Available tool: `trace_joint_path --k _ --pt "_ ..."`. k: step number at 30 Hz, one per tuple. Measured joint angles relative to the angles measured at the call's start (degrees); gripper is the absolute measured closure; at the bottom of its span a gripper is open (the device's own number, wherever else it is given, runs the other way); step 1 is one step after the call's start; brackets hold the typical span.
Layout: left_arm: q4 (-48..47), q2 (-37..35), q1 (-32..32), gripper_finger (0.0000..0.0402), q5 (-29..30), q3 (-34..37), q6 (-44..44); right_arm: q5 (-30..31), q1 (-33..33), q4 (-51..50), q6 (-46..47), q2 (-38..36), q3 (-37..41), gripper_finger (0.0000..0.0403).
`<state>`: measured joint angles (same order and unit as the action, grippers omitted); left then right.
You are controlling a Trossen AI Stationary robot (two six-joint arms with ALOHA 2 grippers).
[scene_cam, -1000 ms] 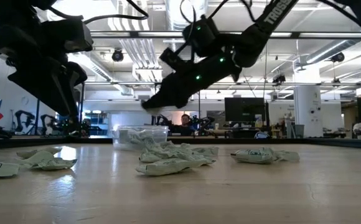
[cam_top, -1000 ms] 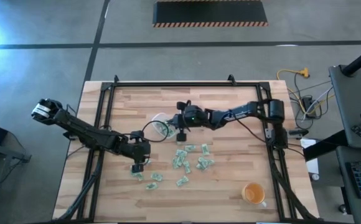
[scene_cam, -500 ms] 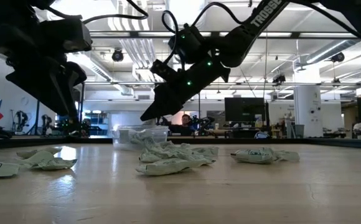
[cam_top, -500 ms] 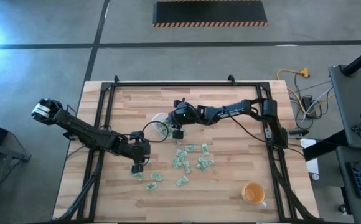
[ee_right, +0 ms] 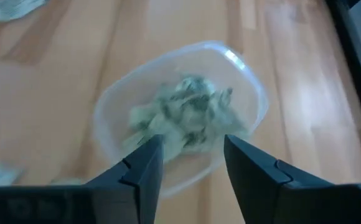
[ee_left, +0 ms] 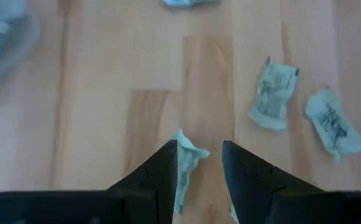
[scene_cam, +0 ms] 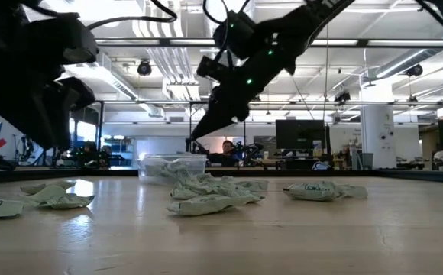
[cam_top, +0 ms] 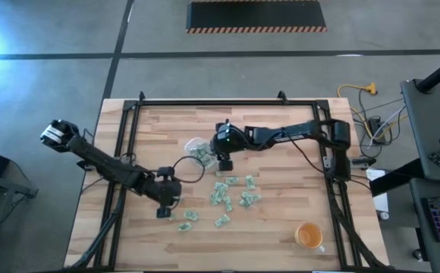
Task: Pick and place Stevia / Truvia into bins
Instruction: Put the stevia packet into the transparent bin
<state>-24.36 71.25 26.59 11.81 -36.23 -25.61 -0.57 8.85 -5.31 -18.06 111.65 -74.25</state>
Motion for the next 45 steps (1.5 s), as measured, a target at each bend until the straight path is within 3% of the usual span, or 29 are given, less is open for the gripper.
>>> trace_joint_path --k 10,30,40,45 --pt "-0.12 7.68 0.85 0.0292 0.32 -0.06 0.51 -10.46 -1.76 -6.05 -2.01 -8.61 7.37 0.0262" --pt "3.2 11.23 0.26 0.0292 3.5 -0.15 6.71 -10.46 -3.42 2.9 2.69 -29.71 26.68 0.0289" --pt "3.26 11.4 0.0 0.0296 3.33 -0.33 9.54 -10.37 -3.86 3.99 3.08 -33.17 28.78 0.0297" --pt "3.25 10.22 0.0 0.0332 3.53 -0.51 9.56 -9.95 -3.86 4.05 3.04 -33.17 28.78 0.0304"
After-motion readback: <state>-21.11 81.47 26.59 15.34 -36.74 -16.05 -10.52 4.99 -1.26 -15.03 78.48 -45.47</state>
